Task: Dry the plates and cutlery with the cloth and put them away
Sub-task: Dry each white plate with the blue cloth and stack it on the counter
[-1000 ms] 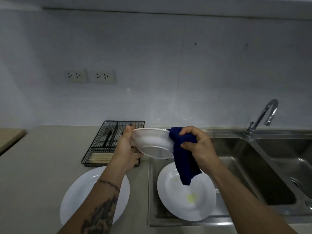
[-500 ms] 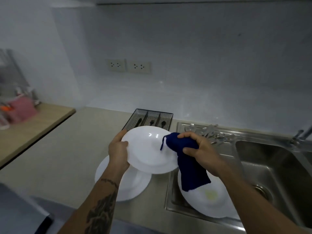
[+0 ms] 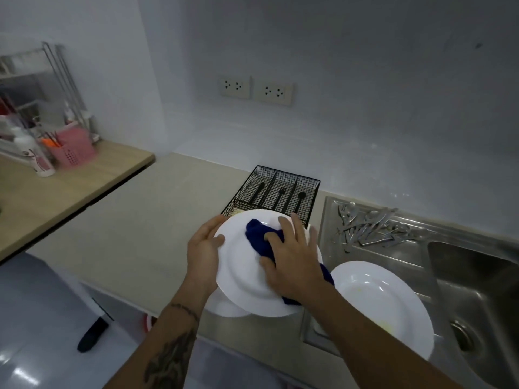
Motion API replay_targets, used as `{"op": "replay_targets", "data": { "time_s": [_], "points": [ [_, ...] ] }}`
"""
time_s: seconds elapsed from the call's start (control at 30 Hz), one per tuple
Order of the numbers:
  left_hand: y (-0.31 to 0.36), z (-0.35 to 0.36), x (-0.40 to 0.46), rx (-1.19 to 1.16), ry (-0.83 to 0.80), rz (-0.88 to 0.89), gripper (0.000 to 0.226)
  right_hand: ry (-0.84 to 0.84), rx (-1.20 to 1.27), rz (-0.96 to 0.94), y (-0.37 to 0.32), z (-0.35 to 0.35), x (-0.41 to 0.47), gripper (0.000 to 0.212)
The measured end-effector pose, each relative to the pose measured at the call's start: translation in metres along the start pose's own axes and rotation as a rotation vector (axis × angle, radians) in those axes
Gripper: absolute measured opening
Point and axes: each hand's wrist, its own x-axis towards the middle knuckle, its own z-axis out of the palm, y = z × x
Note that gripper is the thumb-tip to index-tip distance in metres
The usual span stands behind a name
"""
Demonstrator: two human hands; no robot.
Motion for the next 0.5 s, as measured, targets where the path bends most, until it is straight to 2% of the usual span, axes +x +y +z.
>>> {"op": "replay_targets", "data": {
  "time_s": [0.1,0.23,0.33,0.5],
  "points": [
    [0.005,-0.002,0.008,-0.02,0.011,-0.007,0.045,-0.013,-0.121,-0.02,-0.006,-0.005,-0.002,0.061],
    [0.009,0.003,0.01,-0.023,-0.031,-0.019,0.043,-0.27,0.15,-0.092,-0.009,0.001,0.002,0.071],
    [0.009,-0.004,0.019,-0.023,-0.019,-0.023,0.044,-0.337,0.224,-0.212,-0.007,0.005,0.002,0.072],
    [-0.004,-0.02,0.024,0.028,0.024,-0.009,0.045,-0.338,0.114,-0.077,-0.003,0.017,0.005,0.071]
  ]
}}
